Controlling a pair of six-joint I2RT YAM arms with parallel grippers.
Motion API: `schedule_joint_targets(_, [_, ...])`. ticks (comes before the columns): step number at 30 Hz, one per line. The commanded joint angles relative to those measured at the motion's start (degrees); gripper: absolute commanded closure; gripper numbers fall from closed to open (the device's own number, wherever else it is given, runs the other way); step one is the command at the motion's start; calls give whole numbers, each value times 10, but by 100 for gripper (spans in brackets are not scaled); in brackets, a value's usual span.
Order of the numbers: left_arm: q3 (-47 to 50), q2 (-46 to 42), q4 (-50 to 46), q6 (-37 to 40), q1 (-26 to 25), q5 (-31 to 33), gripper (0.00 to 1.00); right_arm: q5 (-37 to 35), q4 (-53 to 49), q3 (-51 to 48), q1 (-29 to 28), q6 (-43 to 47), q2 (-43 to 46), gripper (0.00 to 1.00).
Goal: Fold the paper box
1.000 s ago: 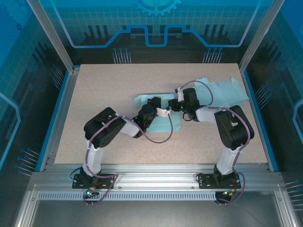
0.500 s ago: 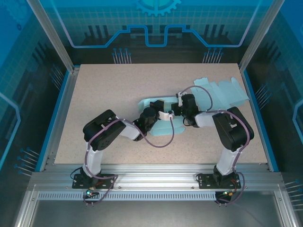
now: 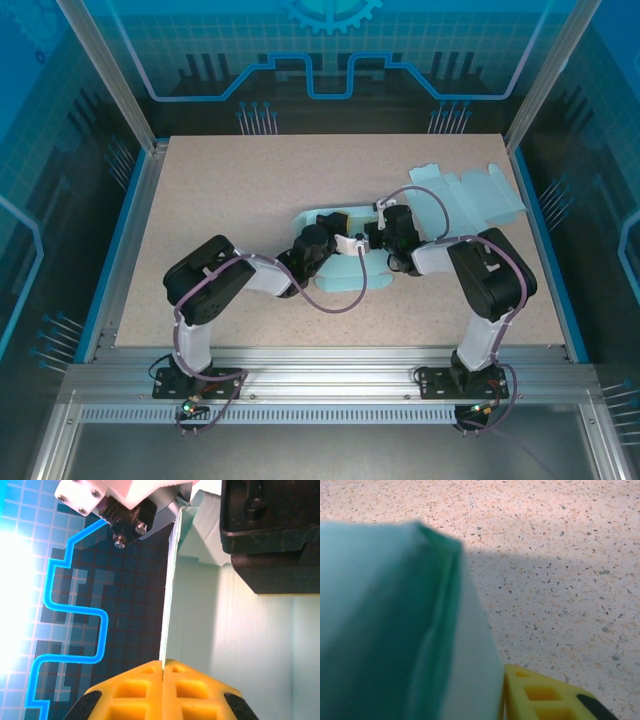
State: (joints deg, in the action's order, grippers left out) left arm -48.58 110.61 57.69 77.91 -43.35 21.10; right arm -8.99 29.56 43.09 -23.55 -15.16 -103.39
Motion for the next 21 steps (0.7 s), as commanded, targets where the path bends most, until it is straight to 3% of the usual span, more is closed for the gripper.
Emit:
schedule_joint_targets(1, [3,-13,24,-17,-6,-25,100,-15,24,-8,-5,3,12,78])
schedule_joint_targets(9, [-3,0,44,-7,-6,-13,100,-39,32,-19,-8,11,20,93])
schedule_joint_targets(13, [-2,0,63,-7,-6,-4,93,-48,30,-16,-14,21,21,99])
schedule_joint_targets(15, [0,-6,68,-13,-6,-2,86,-50,28,-16,-16,24,21,100])
schedule_joint_targets(21, [20,-51,55,-53,-7,10,50,-49,25,-15,-17,29,23,100])
